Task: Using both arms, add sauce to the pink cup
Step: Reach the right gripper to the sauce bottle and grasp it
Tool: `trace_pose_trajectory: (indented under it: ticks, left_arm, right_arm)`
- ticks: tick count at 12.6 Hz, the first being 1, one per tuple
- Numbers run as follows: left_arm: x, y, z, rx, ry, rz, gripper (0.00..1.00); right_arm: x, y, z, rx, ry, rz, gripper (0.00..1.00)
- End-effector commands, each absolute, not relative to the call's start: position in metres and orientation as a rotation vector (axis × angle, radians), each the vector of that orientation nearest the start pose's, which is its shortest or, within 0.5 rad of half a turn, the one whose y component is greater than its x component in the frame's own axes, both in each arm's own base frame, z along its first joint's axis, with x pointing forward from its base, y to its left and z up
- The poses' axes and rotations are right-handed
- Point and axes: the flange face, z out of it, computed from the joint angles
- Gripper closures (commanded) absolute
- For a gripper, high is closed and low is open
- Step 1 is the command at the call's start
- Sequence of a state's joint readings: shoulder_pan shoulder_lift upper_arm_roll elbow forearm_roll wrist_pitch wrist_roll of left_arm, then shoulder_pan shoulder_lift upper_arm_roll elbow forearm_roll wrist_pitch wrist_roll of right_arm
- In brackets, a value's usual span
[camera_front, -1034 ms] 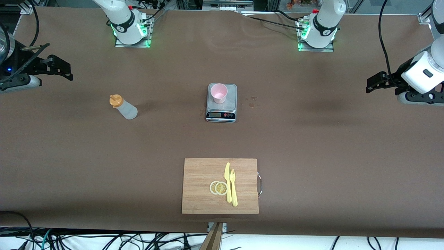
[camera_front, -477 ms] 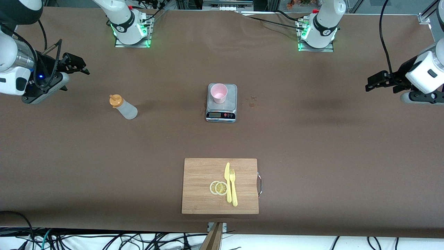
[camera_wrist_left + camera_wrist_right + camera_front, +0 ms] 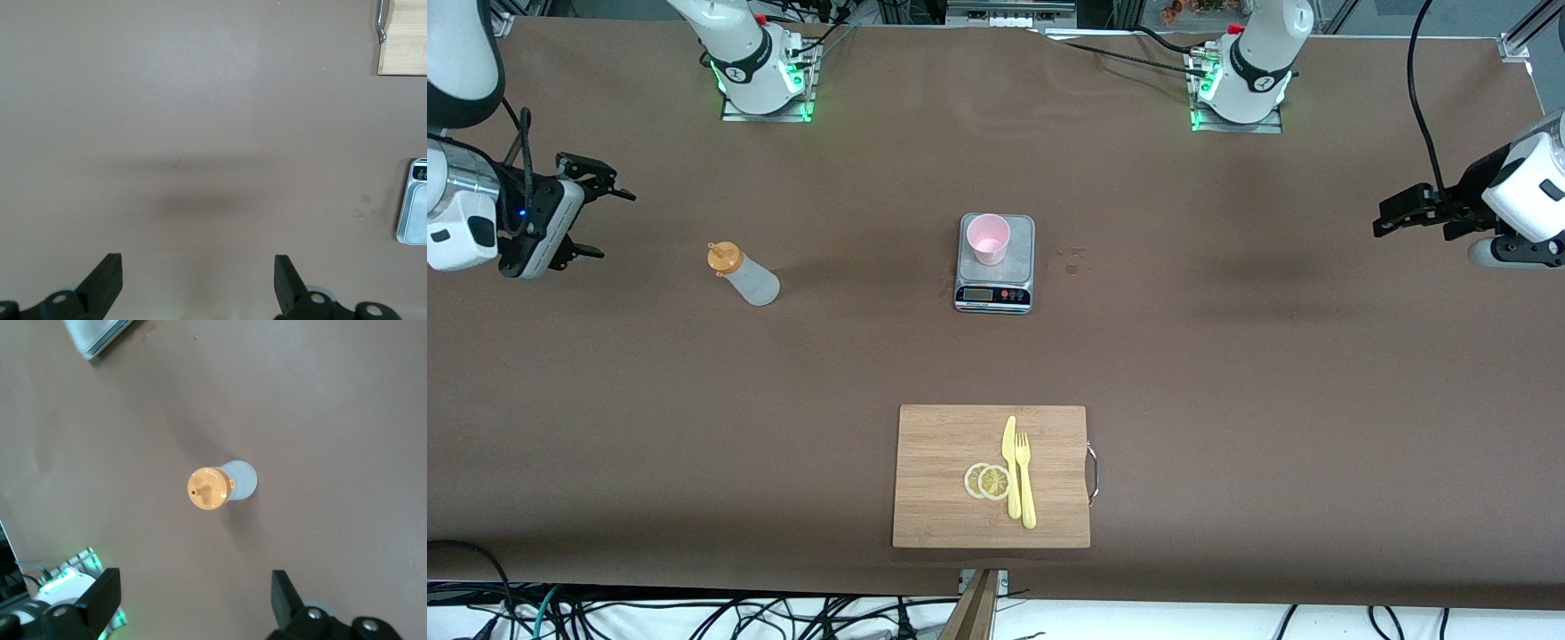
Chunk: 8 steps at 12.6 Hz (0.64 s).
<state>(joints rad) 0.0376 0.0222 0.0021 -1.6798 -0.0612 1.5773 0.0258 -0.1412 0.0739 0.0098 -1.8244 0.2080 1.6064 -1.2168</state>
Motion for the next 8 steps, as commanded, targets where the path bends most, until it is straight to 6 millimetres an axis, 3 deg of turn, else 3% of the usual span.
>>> trace_pose_trajectory:
  ticks: [1, 4, 8]
  left_arm:
    - [0.577, 0.02, 0.562, -3.203, -0.03, 0.178, 0.0]
    - [0.58, 0.035, 0.564, -3.202, -0.074, 0.164, 0.0]
    - [0.587, 0.045, 0.564, -3.201, -0.107, 0.135, 0.0]
  right_arm:
    - [0.543, -0.082, 0.437, -2.245, -1.506, 0.034, 0.0]
    - [0.545, -0.128, 0.376, -2.006, -1.582, -0.114, 0.0]
    - [0.546, -0.141, 0.312, -1.777, -1.654, -0.291, 0.0]
